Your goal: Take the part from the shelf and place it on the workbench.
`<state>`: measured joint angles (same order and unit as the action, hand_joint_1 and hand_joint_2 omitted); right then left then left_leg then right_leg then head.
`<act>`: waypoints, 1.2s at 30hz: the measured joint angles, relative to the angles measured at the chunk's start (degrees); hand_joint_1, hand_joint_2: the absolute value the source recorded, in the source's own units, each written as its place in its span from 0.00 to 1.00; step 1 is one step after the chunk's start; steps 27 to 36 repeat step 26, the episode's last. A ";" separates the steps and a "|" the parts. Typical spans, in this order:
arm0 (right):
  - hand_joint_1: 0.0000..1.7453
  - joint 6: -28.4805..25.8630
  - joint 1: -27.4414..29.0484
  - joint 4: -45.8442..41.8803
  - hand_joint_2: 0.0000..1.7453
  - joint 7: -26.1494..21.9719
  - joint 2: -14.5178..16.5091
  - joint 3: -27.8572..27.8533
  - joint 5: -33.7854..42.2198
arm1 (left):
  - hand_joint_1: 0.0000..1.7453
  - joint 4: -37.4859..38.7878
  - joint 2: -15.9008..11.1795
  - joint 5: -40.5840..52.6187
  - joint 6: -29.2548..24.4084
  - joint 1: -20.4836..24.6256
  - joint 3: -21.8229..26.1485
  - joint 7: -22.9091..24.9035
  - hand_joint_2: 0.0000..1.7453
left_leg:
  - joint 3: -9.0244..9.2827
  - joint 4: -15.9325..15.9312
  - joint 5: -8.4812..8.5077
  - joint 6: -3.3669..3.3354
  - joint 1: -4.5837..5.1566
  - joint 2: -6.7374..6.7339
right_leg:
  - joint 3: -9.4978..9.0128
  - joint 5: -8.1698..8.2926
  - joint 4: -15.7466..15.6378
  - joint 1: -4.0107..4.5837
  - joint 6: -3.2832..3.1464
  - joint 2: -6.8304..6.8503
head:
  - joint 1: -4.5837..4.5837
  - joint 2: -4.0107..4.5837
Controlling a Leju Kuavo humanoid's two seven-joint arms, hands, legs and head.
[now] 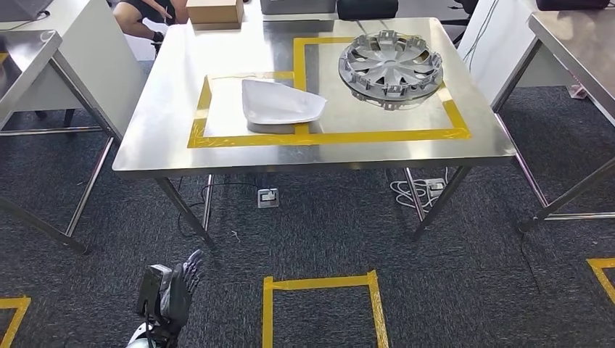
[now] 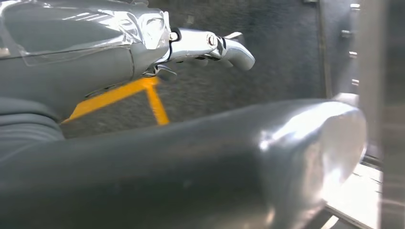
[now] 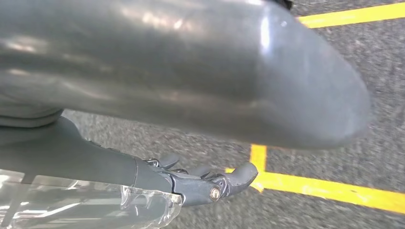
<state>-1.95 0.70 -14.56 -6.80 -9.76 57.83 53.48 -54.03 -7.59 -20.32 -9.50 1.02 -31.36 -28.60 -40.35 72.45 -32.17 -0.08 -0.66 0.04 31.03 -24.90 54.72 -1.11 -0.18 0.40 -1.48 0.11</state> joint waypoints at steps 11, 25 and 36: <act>0.00 -0.38 -0.79 0.02 0.00 -0.01 0.98 0.99 0.87 | 0.00 7.42 0.19 -2.15 -3.48 1.26 -0.05 2.08 0.00 | 11.12 -16.76 4.85 -2.56 0.18 -0.14 | 5.38 0.91 3.66 -0.51 3.02 -0.17 | 0.18 0.00; 0.00 -0.35 -2.83 0.16 0.00 -0.26 1.27 1.36 2.76 | 0.00 23.64 2.05 -4.10 -5.19 3.80 0.02 9.75 0.00 | 2.21 -16.00 12.56 -1.25 1.11 -0.23 | -4.69 -4.36 -0.28 0.58 0.35 -0.23 | 0.32 0.00; 0.00 -0.40 -2.90 0.18 0.00 -0.27 1.29 1.36 2.80 | 0.00 24.37 2.12 -4.33 -5.28 3.79 0.02 10.28 0.00 | 1.99 -15.82 12.21 -1.04 1.08 -0.16 | -4.34 -3.96 -0.33 0.41 0.03 -0.19 | 0.29 0.00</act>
